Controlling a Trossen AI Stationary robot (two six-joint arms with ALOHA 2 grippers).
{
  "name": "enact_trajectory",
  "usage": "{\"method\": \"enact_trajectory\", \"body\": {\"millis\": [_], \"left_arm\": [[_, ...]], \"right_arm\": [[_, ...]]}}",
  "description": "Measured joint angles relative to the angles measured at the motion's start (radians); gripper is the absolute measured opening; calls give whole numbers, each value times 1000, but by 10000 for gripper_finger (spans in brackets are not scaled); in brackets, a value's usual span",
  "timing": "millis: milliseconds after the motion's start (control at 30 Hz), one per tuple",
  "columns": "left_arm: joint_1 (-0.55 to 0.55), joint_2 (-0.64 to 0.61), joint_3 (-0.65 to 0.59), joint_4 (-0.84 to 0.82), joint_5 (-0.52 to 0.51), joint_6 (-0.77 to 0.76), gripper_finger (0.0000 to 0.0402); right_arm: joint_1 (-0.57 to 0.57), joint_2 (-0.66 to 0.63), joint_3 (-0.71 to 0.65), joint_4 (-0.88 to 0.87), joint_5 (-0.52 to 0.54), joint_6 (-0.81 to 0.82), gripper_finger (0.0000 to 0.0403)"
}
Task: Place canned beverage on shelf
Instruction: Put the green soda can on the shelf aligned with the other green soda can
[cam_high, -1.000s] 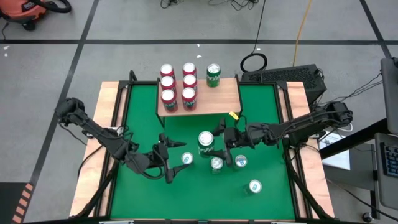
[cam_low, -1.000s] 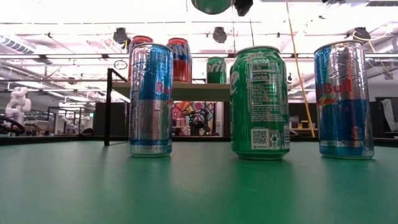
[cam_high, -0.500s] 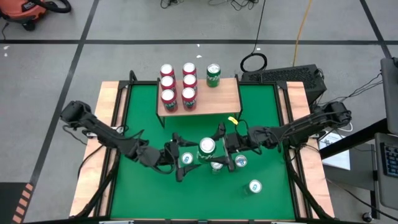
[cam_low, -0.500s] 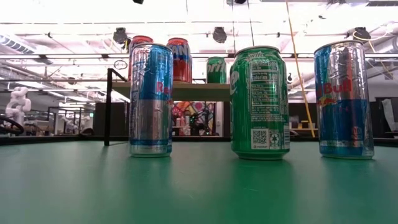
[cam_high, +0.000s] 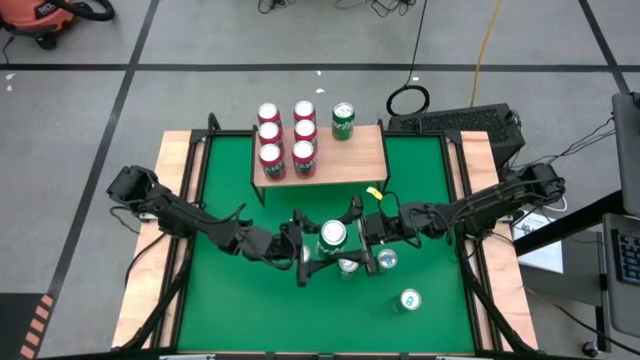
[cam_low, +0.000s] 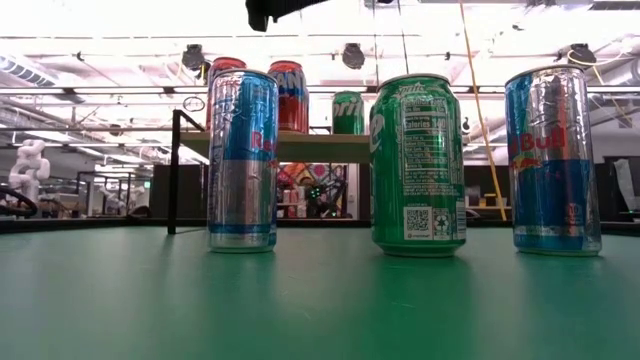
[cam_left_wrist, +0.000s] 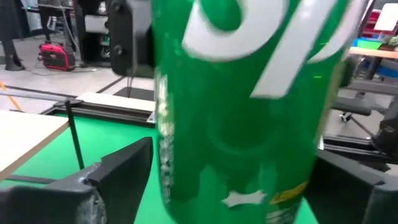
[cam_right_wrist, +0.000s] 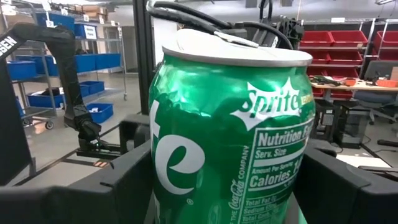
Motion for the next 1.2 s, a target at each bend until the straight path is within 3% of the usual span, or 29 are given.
{"method": "enact_trajectory", "body": {"millis": [267, 600, 833, 1033, 1200], "left_arm": [[-1, -2, 0, 0, 1, 5, 297], [0, -1, 0, -14, -5, -2, 290], [-7, 0, 0, -20, -58, -7, 289], [-7, 0, 0, -27, -168, -16, 289], [-7, 5, 0, -17, -193, -8, 288]], "right_arm": [[0, 0, 0, -12, 1, 4, 303], [0, -15, 1, -49, 56, 49, 352], [3, -52, 3, -87, 88, 92, 359], [-3, -84, 109, -311, 138, 94, 359], [-21, -80, 230, -509, 134, 105, 359]]}}
